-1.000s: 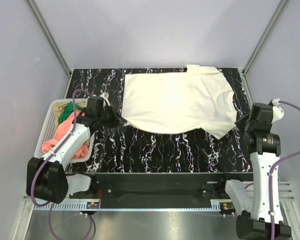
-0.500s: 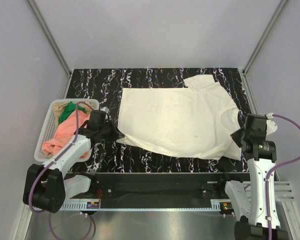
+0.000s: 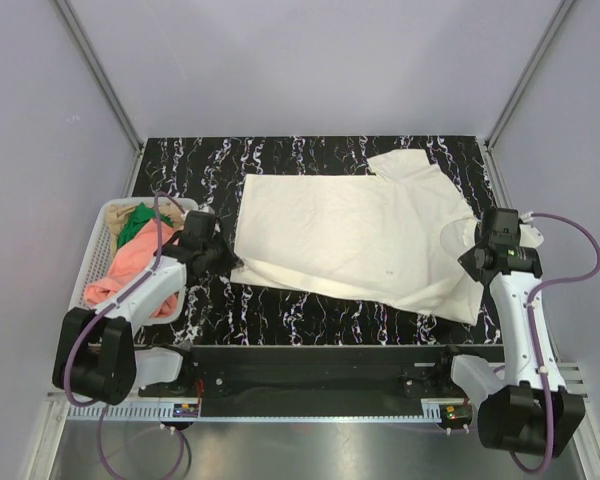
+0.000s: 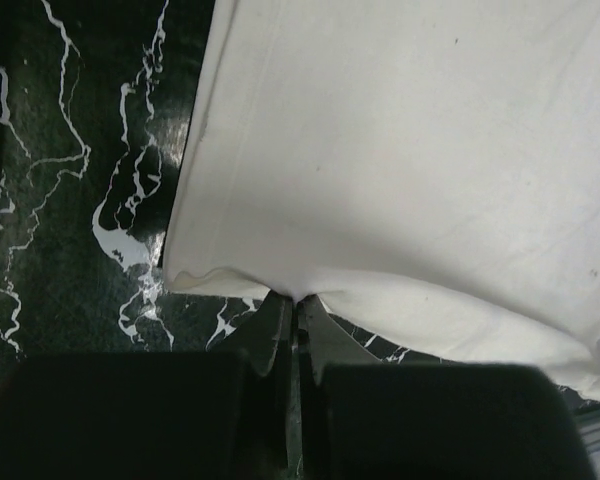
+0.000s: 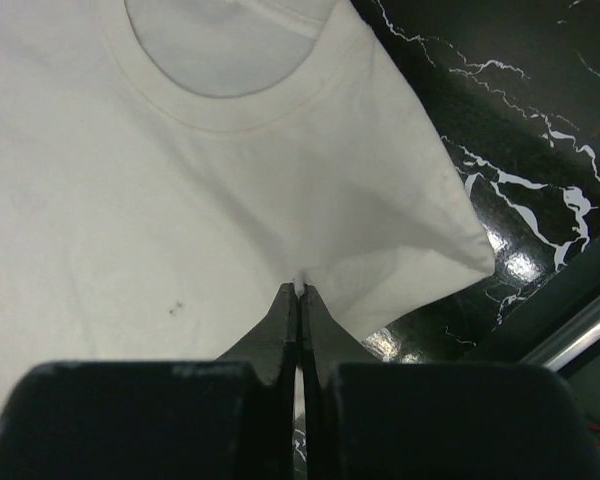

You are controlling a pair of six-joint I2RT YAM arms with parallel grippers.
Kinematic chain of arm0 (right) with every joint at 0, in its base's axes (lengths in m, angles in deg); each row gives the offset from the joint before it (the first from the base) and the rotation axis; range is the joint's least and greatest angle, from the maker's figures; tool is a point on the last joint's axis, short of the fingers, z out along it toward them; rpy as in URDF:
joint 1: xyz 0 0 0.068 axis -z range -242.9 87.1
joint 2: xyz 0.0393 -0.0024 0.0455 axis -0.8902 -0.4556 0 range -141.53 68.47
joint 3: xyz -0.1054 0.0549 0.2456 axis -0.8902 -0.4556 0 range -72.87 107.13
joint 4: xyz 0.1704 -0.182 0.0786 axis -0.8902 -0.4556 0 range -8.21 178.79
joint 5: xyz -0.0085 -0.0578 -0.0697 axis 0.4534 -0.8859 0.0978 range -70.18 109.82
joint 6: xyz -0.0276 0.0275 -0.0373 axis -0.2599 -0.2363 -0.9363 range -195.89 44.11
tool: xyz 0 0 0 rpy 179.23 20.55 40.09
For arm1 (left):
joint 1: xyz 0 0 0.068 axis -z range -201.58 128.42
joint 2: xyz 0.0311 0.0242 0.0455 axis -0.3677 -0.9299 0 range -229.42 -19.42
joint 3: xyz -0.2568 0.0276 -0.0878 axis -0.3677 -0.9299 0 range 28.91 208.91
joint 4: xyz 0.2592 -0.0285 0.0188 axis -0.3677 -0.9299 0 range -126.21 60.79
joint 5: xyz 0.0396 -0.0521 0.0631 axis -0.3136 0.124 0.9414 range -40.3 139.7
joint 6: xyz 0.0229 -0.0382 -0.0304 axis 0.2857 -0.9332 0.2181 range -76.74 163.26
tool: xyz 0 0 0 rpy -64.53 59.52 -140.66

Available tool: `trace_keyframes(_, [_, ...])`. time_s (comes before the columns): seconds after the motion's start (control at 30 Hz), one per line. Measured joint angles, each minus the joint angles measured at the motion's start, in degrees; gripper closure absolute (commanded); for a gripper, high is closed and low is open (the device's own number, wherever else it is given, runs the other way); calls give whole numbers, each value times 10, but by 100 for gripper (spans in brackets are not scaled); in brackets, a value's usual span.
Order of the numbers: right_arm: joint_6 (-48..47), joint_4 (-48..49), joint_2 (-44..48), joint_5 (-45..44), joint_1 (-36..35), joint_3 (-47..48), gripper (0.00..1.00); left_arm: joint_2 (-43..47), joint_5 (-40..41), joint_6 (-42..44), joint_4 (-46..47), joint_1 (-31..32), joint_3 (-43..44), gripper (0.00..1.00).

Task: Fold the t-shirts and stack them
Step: Fold the tshirt

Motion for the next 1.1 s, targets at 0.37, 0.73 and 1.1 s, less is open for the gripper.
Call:
trace_keyframes(0.37, [-62,94,-91,-21,0,55,100,-75,23,-9,-2,0,81,100])
trace_keyframes(0.73, [-95,166,-143,-3,0,74,100,-121,37,-15,-15,0,116,100])
trace_keyframes(1.1, [-145,230,-192,10,0,83,100,-140,68,-15,-21,0,132,100])
